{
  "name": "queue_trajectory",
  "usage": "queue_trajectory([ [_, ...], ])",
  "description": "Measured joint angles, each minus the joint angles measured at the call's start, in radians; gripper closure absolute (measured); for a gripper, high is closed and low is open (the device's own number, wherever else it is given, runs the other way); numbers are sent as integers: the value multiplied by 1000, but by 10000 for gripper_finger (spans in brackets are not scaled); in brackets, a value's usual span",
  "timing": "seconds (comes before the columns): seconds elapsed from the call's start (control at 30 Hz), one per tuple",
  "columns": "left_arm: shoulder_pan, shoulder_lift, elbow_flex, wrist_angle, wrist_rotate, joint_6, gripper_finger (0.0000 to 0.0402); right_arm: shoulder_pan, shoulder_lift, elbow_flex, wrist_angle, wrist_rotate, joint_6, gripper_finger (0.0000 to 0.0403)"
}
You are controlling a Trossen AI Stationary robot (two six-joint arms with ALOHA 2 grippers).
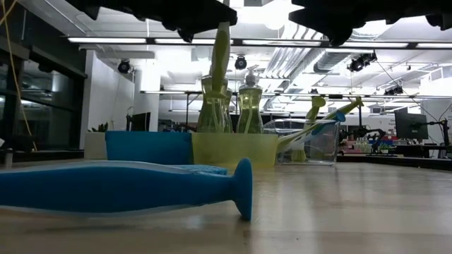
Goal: Pick & Place Kitchen Sink Supplies
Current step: Put the green toilet brush into the transparent bin
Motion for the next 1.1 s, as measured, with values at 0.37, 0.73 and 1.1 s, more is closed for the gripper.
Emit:
queue_trajectory([
  [0.37, 64, 32, 33, 54, 156, -15, 353, 0, 136, 0, 219, -63, -59, 192],
  [0.73, 65, 90, 83, -5, 179, -7, 353, -4, 157, 55, 269, -144, -133, 192],
  [1.1, 65, 107, 97, -2, 187, -6, 353, -87, 233, 180, 169, -239, -133, 192],
])
